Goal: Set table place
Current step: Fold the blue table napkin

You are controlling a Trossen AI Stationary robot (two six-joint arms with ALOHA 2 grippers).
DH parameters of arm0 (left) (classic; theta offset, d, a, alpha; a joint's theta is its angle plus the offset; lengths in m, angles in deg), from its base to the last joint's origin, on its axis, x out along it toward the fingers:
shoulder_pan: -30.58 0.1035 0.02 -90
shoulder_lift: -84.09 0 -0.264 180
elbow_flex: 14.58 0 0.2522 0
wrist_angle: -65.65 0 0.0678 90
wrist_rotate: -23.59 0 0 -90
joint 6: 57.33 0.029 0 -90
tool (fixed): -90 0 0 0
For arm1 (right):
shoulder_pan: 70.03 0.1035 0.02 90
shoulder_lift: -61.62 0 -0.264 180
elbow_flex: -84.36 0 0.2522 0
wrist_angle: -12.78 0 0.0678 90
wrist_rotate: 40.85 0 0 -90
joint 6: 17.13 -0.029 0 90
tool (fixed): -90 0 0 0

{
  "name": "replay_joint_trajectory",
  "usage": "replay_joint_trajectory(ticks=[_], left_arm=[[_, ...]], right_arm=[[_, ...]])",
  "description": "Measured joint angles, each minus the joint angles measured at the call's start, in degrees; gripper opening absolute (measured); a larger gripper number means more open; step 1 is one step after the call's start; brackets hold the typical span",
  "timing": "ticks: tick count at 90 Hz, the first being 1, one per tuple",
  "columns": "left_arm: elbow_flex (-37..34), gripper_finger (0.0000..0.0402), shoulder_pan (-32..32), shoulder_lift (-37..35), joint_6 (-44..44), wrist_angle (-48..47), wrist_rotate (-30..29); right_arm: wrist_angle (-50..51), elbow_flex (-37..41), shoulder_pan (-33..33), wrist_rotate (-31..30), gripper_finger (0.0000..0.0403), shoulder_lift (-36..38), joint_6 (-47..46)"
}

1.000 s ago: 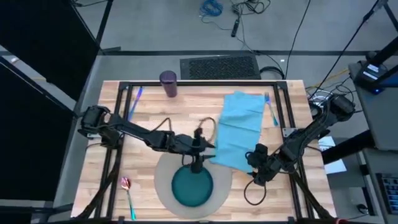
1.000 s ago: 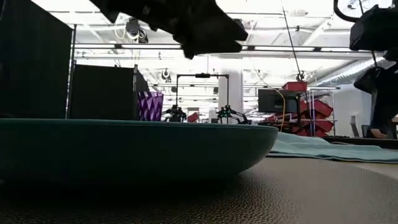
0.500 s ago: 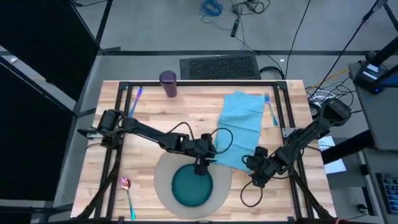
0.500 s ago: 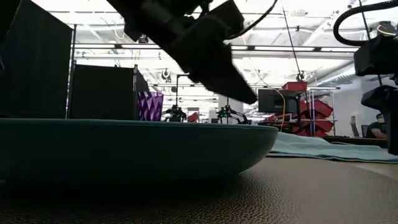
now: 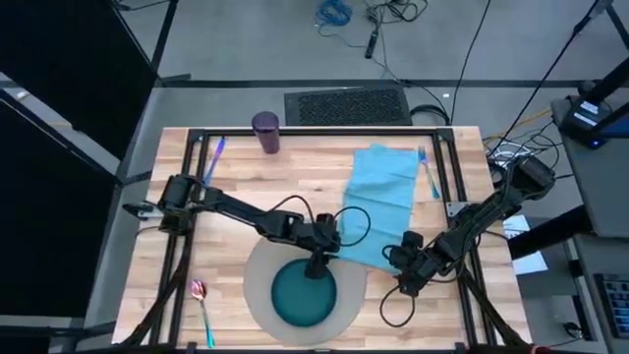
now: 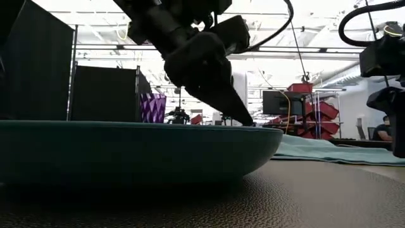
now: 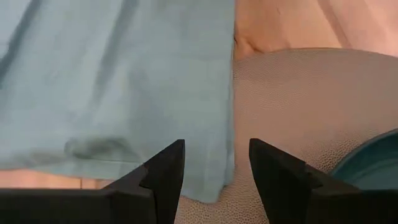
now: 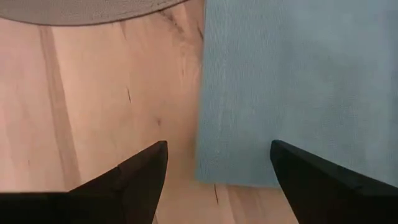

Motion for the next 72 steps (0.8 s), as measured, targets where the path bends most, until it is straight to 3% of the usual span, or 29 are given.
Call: replay_joint_trajectory(ticks=[72], left_arm=[[1.44,0.0166,0.42,5.73,-1.53,-1.29,0.85]], right_arm=[[-0.34,0.00,0.00,-0.24,0.0277,0.00,-0.91]])
